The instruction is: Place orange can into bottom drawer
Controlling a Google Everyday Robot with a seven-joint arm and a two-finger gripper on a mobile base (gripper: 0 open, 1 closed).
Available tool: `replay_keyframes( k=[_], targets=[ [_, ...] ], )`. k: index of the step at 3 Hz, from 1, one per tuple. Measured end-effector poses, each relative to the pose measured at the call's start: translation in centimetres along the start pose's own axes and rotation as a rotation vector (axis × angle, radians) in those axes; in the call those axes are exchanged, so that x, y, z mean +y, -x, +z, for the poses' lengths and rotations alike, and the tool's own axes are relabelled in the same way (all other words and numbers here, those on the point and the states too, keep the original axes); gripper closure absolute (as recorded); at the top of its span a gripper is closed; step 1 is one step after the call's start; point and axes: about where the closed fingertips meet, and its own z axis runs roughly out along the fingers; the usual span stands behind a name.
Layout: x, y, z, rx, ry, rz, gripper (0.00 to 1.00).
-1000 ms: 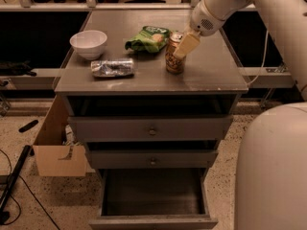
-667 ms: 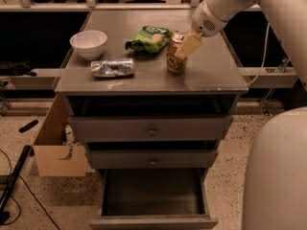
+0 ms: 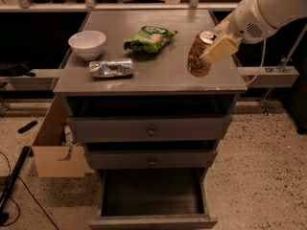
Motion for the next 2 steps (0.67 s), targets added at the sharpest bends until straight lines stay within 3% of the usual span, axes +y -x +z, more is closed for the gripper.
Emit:
replay_keyframes(
  k=[1, 2],
  targets=[
    [4.6, -3.4, -3.5, -0.008, -0.024, 0.049, 1.0],
    [5.4, -5.3, -3.5, 0.016, -0.014, 0.078, 1.0]
  ],
)
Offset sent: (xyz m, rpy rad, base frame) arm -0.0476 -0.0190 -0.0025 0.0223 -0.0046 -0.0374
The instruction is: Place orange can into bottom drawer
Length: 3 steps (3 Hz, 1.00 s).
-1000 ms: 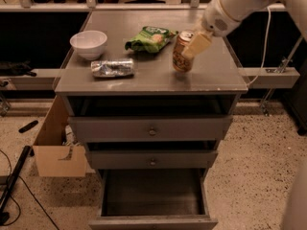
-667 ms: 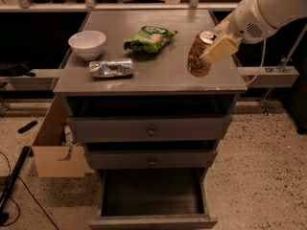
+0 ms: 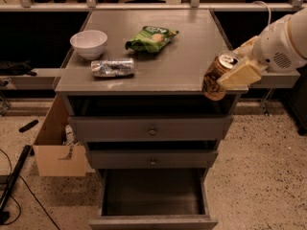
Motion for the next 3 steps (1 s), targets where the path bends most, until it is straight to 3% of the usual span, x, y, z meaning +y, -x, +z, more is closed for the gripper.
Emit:
replay_keyframes(
  k=[1, 2, 3],
  targets=[
    [0.0, 0.0, 0.0, 0.0, 0.0, 0.0, 1.0],
    [1.5, 0.2, 2.3, -0.02, 0.02, 0.048, 1.0],
    [5.4, 0.7, 7.5, -0.059, 0.083, 0.154, 1.0]
  ],
)
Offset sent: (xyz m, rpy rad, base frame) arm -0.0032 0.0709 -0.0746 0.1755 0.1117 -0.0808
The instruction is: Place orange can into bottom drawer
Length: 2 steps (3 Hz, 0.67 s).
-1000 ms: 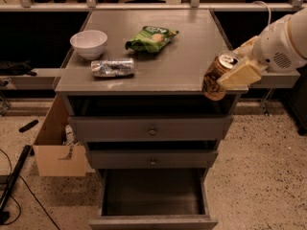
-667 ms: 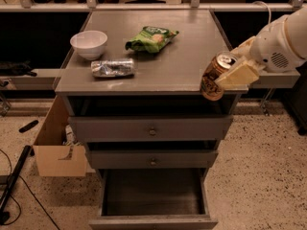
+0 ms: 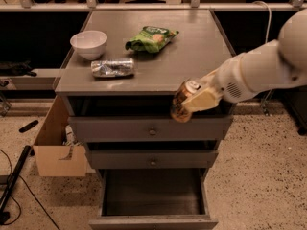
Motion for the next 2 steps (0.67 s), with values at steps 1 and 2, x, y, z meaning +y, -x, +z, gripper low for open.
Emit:
replay_keyframes(
  k=[1, 2],
  targets=[
    [3.86, -1.27, 4.52, -0.027, 0.059, 0.088, 1.0],
    [3.85, -1.26, 4.51, -0.027, 0.059, 0.088, 1.0]
  ],
)
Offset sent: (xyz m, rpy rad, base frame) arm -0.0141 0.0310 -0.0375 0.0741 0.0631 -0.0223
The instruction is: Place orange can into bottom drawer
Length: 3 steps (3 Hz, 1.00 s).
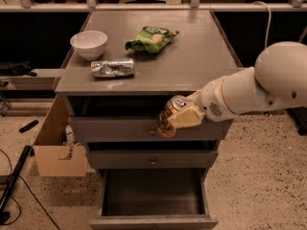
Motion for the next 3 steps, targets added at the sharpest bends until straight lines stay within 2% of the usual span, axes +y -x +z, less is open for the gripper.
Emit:
replay_keyframes(
  k=[1, 3],
  targets=[
    [0.6, -1.4, 1.7, 0.002, 0.01, 0.037, 1.0],
    [2.9, -10.3, 6.9, 0.05, 0.063, 0.187, 1.0]
  ],
)
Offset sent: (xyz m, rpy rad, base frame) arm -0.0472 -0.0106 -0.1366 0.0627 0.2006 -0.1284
